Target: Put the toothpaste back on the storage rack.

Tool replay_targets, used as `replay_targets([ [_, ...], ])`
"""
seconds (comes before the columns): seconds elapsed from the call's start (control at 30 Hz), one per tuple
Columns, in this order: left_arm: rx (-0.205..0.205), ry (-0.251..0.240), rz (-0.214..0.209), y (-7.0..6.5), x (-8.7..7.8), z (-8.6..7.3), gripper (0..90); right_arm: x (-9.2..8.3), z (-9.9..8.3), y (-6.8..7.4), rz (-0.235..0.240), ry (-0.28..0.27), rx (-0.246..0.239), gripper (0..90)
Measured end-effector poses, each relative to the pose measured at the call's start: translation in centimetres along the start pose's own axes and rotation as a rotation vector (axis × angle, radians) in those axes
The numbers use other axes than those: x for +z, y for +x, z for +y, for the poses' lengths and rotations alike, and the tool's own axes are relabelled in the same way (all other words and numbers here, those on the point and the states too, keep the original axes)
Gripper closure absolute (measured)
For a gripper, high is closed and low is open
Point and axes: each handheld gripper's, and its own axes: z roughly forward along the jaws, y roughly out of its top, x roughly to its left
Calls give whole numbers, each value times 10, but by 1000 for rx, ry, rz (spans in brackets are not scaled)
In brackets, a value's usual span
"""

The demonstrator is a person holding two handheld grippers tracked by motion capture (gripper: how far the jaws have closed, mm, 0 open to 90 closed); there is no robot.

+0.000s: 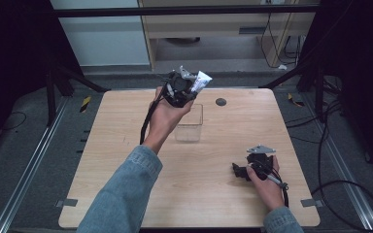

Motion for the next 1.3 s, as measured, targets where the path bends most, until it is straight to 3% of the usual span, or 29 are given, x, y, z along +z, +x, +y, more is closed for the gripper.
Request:
replay_targets([
  [0.37, -70, -30, -15, 13, 13, 6, 786, 0, 0, 0, 0, -1, -1, 4],
  [1.3, -59, -125, -3, 13, 19, 12, 785, 0, 0, 0, 2, -2, -4, 4],
])
